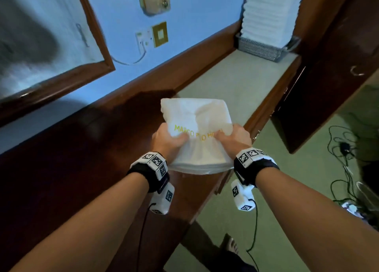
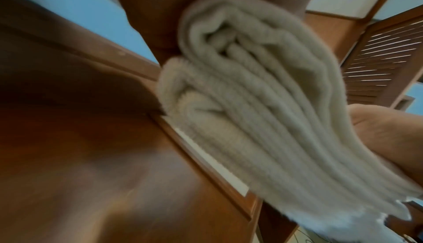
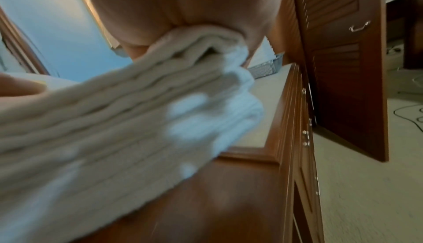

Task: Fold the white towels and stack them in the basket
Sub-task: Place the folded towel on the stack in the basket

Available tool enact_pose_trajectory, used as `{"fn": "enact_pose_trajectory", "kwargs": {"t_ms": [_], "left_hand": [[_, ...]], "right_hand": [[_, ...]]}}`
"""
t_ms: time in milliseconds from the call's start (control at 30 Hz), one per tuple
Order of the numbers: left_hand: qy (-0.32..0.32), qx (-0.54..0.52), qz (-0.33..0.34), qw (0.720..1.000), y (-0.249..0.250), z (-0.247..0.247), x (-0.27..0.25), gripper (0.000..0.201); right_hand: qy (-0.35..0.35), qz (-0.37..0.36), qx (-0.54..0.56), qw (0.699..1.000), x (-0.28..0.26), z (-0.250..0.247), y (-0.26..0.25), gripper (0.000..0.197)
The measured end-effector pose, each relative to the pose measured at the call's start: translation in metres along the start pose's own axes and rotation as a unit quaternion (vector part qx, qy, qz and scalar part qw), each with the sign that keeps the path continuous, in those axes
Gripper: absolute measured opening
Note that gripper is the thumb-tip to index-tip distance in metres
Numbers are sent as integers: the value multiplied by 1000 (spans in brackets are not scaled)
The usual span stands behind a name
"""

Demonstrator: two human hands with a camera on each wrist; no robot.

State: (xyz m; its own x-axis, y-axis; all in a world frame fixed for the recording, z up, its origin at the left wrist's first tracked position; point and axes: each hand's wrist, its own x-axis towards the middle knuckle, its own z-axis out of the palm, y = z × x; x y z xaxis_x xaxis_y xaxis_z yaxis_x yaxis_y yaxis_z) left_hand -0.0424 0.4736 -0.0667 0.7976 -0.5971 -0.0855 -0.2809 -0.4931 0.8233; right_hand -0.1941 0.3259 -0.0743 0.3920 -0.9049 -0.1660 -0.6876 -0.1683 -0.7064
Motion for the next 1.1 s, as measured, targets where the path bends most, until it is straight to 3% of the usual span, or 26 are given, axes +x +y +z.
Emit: {"fn": "enact_pose_trajectory", "kwargs": {"t_ms": [267,500,667,867,1100], "left_hand": [[-13,4,96,995,119,76,50,36],[-28,-22,137,990,231,198,84,40],[-47,-36,171,983,301,275,104,31],[-86,-36,205,974,369,343,145,21],[-107,-47,240,964,427,419,219,28]], "right_hand": [[79,-14,12,997,81,-108,20,52],[128,-3,15,992,165,-228,79,50],[160,3,0,987,217,-307,114,46],[201,14,18,979,278,-367,146,44],[233,21,2,972,371,-417,166,45]]}}
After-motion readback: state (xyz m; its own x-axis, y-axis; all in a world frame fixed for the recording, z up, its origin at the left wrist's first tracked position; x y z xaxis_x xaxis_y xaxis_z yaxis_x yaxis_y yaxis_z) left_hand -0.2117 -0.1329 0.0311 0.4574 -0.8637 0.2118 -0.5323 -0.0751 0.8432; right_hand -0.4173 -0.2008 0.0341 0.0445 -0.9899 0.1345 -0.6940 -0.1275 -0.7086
